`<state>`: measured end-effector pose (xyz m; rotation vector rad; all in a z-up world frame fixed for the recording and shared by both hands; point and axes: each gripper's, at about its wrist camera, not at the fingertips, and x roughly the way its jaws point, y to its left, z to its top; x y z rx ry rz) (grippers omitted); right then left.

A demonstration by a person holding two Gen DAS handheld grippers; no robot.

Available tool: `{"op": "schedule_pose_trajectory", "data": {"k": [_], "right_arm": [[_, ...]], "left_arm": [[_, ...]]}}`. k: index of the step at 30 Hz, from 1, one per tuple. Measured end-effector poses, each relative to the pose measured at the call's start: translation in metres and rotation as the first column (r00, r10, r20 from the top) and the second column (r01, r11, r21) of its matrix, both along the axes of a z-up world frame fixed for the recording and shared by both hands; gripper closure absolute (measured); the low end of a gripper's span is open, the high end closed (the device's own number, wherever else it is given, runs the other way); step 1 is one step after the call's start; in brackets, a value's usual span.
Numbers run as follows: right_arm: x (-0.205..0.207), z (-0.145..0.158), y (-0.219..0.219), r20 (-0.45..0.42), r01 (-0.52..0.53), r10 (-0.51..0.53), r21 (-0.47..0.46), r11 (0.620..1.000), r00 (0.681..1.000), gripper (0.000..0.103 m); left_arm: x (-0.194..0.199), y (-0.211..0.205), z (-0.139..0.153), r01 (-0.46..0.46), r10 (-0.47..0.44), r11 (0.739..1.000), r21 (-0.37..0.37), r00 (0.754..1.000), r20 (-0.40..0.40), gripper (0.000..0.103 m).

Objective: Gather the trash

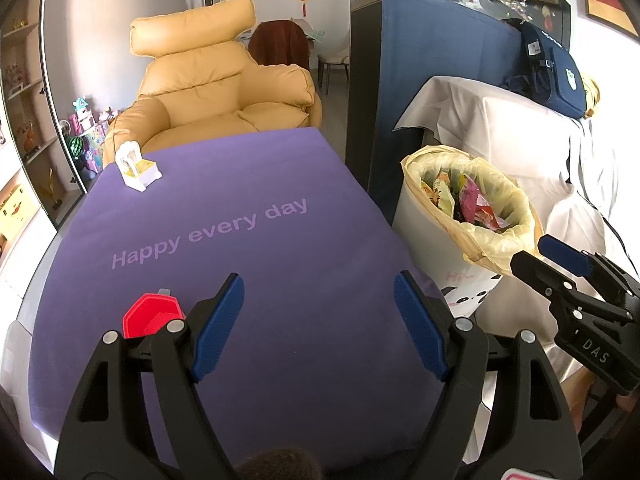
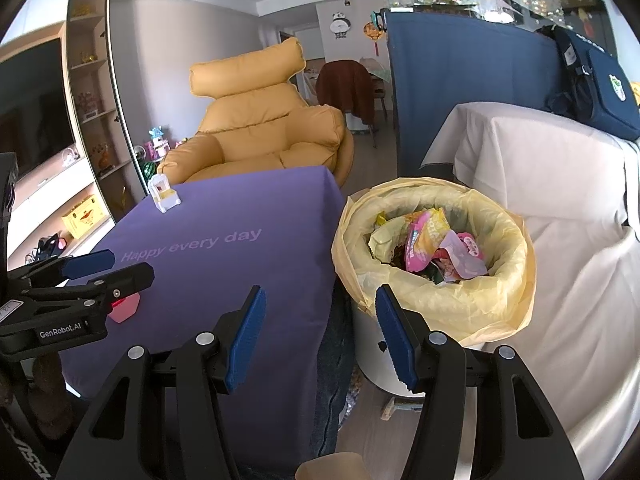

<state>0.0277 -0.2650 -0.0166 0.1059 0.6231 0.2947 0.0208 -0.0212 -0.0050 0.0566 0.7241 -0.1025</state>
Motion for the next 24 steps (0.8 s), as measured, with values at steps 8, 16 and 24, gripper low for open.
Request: {"op": "schedule_pose_trajectory", "data": {"k": [8,16,24], "right_arm": [[-0.0007,0.0003,0.0002,0.001,0.001,-0.001,0.001,1.0,1.0,0.049],[-0.0005,0.0005,-0.0001,0.001,0.0,0.0,0.0,1.0,1.0,0.049],[-0.0002,-0.0002,0.0003,-0.003,0.003,-0.003,-0.001,1.0,1.0,0.049]], "left_arm": [[-0.0003,0.0002,0.0002,0.001,-0.001,1.0,0.001,1.0,0.002,0.03],[-0.0004,0.0002,0.0006,0.001,-0.001,1.0,0.003,1.0,0.004,0.03],[-0.0005,0.0019,0.001,0.005,-0.005,1.0,-0.006,1.0,0.002,0.03]]}}
